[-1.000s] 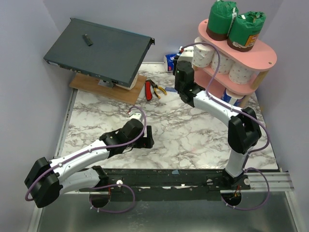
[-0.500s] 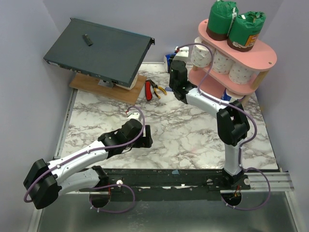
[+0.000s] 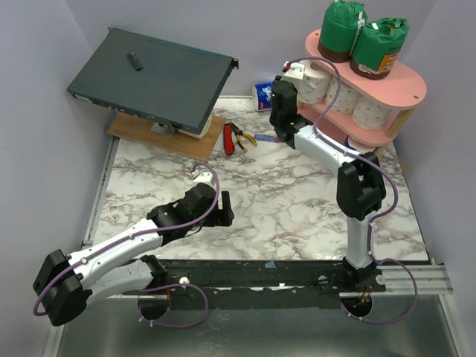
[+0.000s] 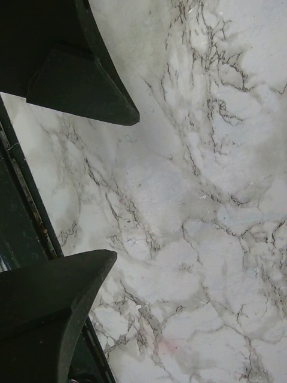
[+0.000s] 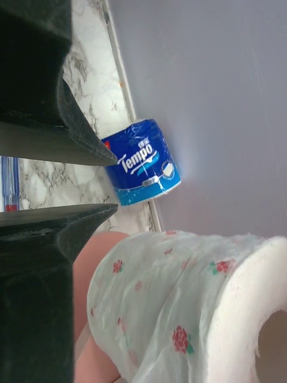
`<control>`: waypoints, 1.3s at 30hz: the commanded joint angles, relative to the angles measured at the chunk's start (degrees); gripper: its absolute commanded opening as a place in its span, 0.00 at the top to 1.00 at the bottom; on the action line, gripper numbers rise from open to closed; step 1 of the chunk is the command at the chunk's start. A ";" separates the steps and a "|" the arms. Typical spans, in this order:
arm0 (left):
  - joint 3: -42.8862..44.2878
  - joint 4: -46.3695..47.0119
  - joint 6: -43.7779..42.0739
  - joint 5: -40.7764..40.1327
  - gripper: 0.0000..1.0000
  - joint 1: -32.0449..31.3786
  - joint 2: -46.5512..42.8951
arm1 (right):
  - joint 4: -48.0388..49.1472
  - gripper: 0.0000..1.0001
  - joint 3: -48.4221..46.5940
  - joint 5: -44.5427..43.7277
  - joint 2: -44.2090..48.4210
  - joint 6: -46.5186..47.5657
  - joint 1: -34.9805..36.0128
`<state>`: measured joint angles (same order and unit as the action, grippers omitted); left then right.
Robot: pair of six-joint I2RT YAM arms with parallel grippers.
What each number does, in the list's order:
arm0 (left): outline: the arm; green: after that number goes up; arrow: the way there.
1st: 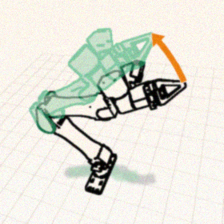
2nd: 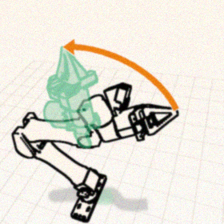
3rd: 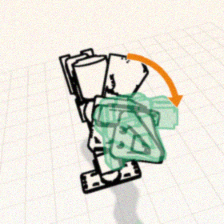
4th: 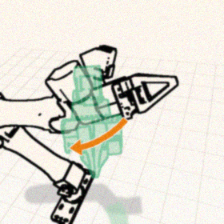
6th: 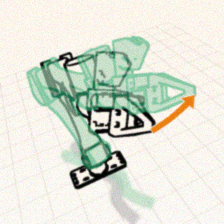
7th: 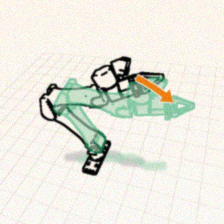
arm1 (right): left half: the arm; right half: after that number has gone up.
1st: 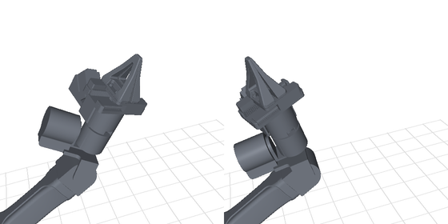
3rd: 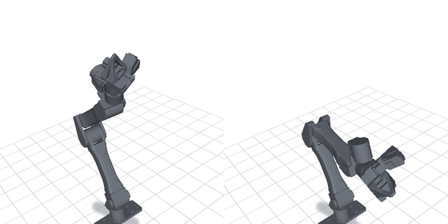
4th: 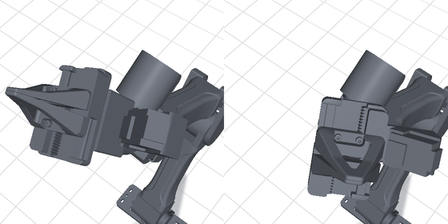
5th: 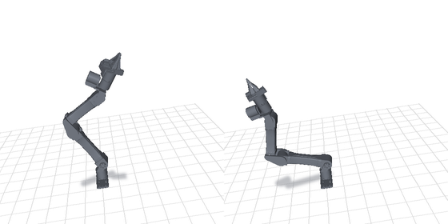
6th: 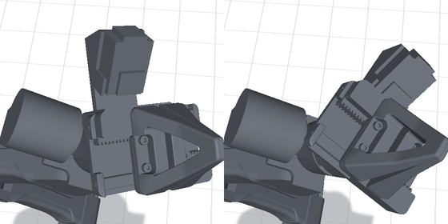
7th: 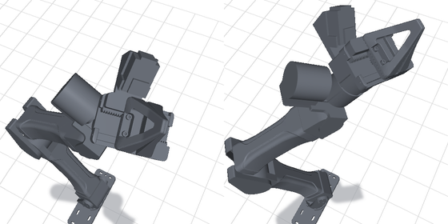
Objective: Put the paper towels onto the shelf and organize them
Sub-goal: Place the paper towel on the shelf.
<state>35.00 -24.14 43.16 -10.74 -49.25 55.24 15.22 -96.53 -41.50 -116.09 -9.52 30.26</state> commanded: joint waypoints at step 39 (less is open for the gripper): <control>-1.03 -0.21 1.38 -1.30 0.10 -0.05 -0.14 | -3.33 0.65 -6.55 -3.86 -5.61 0.47 -7.29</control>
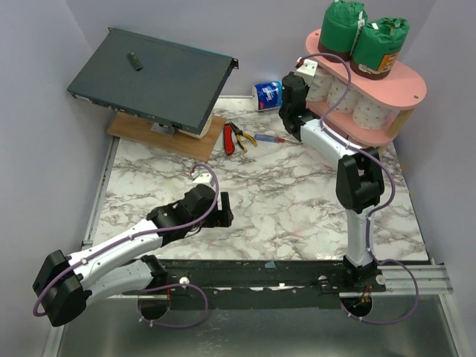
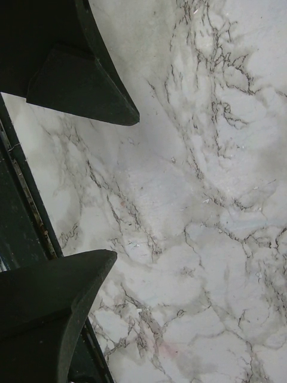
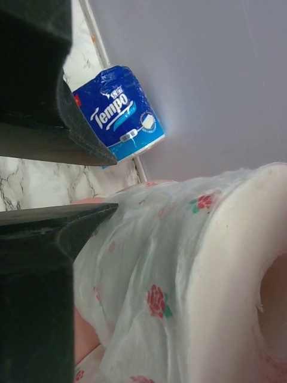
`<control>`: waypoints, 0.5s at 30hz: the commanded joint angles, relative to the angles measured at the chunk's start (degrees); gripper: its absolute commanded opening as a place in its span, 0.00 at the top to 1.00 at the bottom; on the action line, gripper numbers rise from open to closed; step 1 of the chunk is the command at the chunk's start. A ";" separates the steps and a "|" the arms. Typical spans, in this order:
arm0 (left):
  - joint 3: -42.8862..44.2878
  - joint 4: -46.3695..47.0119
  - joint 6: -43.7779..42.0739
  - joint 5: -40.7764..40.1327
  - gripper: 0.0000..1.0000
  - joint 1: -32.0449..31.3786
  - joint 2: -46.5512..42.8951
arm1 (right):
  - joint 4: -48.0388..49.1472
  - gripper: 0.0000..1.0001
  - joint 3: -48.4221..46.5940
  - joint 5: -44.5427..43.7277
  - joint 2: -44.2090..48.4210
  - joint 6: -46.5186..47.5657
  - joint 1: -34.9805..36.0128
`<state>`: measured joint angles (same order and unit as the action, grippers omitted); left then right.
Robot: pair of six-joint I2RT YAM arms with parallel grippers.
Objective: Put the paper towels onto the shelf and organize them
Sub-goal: Place the paper towel on the shelf.
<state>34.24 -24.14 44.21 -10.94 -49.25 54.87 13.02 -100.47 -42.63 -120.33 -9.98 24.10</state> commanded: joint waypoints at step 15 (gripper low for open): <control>-0.23 -0.02 0.17 -1.14 0.10 -0.05 0.59 | -1.28 0.65 -5.33 -3.90 -3.84 2.68 -2.28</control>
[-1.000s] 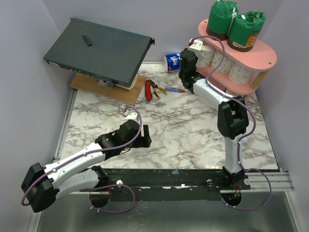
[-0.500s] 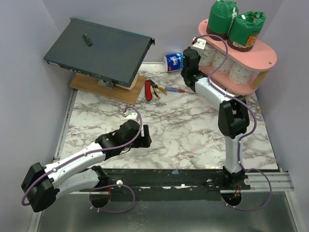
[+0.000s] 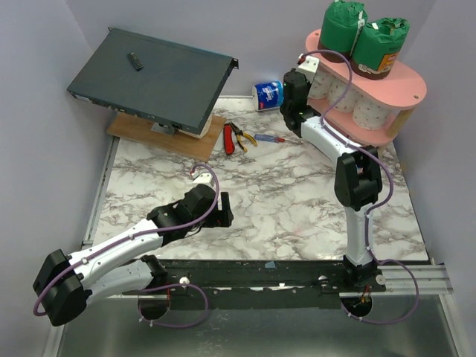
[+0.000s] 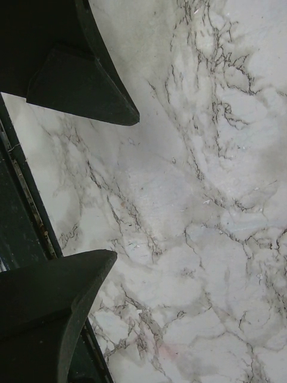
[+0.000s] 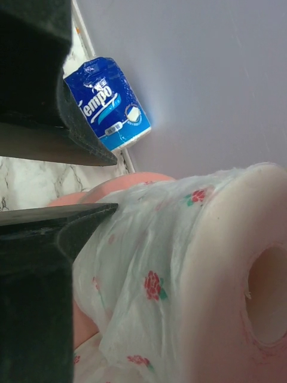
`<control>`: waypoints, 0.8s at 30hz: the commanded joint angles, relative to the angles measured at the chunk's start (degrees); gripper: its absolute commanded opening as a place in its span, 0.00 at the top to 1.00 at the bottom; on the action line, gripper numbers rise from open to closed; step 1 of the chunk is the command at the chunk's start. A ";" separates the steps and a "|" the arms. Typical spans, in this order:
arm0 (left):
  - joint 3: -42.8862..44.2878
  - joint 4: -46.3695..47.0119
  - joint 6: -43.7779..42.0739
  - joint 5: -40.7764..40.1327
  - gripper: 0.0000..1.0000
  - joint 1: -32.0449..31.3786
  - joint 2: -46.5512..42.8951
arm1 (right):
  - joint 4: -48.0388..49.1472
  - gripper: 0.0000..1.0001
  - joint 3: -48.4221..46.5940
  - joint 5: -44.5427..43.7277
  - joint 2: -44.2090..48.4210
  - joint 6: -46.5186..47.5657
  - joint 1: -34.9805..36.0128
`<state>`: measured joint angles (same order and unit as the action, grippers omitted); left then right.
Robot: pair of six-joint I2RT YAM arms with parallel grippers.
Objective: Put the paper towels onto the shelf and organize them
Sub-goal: Place the paper towel on the shelf.
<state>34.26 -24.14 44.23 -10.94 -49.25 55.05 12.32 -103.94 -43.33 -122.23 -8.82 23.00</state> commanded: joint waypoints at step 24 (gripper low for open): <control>-0.22 0.40 0.07 -1.10 0.10 0.21 0.99 | 0.25 0.62 -5.04 -4.09 -4.53 3.50 -2.80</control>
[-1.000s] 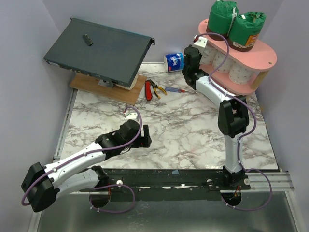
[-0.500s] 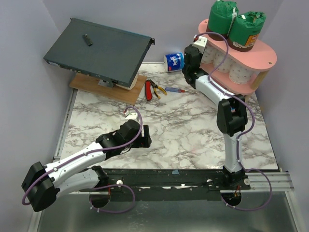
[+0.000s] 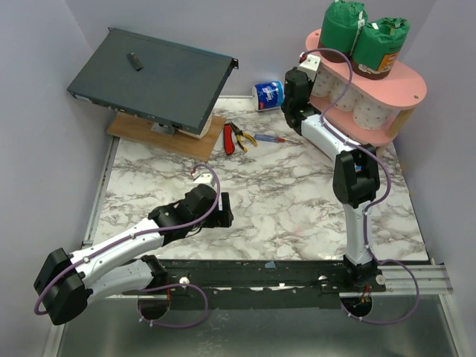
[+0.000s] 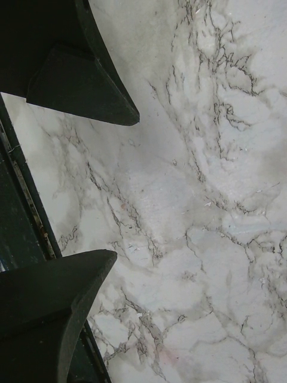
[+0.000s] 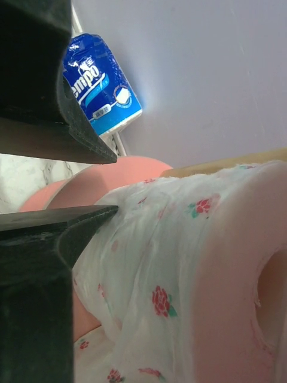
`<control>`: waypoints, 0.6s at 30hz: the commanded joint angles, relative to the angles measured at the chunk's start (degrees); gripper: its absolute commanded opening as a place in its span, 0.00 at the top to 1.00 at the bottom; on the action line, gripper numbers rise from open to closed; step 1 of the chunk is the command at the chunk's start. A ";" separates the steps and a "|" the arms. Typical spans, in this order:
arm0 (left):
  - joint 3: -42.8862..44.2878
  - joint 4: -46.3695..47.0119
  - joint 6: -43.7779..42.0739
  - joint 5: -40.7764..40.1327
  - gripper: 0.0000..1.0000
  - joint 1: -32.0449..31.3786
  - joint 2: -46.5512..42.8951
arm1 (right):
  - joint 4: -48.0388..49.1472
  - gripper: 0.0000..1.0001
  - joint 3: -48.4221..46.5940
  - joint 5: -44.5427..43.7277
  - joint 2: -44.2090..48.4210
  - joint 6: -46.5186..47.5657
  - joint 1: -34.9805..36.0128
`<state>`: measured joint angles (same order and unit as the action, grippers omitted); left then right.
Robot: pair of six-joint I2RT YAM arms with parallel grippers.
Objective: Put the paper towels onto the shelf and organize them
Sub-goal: Place the paper towel on the shelf.
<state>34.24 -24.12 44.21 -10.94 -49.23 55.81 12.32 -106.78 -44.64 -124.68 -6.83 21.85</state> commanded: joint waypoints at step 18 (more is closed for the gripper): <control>0.03 0.80 -0.11 -0.59 0.10 0.19 0.59 | 2.46 0.54 3.21 0.86 3.04 0.52 -0.44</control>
<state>34.26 -24.10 44.21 -10.94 -49.23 56.12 12.73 -106.34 -44.36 -124.73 -6.63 20.69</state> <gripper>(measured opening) 0.905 0.435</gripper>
